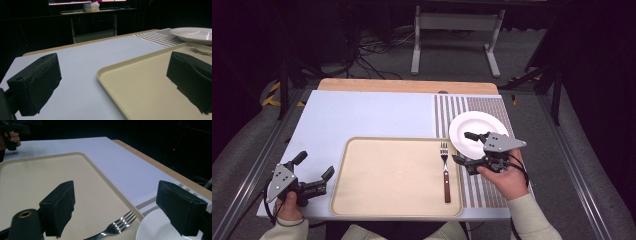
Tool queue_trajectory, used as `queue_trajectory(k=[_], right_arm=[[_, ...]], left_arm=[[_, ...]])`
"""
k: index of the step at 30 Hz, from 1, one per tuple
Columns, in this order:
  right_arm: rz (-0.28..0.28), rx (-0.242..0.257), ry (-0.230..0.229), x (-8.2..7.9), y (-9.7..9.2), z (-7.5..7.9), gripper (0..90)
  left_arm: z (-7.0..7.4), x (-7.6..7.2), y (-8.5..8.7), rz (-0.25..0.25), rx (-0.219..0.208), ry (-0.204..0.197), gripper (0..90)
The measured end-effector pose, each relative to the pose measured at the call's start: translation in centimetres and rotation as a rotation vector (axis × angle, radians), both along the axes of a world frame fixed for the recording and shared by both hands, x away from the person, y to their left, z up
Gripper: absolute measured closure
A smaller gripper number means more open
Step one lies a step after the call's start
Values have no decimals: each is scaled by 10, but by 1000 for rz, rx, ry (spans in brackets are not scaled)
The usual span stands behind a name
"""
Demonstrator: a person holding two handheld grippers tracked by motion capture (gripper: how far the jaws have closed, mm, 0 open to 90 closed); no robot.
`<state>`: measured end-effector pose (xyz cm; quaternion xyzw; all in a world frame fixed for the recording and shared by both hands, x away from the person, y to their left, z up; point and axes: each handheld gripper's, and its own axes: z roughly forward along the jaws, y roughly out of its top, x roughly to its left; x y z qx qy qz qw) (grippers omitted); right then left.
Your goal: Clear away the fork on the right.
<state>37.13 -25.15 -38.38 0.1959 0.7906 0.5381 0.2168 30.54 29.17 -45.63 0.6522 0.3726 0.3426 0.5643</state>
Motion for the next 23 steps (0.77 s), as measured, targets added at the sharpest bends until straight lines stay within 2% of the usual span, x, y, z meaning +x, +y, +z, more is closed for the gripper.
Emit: queue_trajectory(k=[7, 10, 12, 16, 17, 23], right_arm=[[-48, 94, 5, -11, -28, -22, 139], [-69, 114, 10, -14, -36, -29, 138], [-100, 151, 21, -19, -46, -41, 137], [-133, 147, 37, -25, -55, -51, 137], [-156, 175, 52, -29, -62, -56, 137], [-182, 187, 49, -32, -70, -57, 133]], left_arm=[[0, 0, 0, 0, 0, 2, 0], [0, 0, 0, -1, -2, -1, 0], [0, 0, 0, -4, -6, 0, 0], [1, 0, 0, -16, -11, -5, 0], [0, 0, 0, -19, -14, -5, 0], [0, 0, 0, -21, -19, -4, 0]])
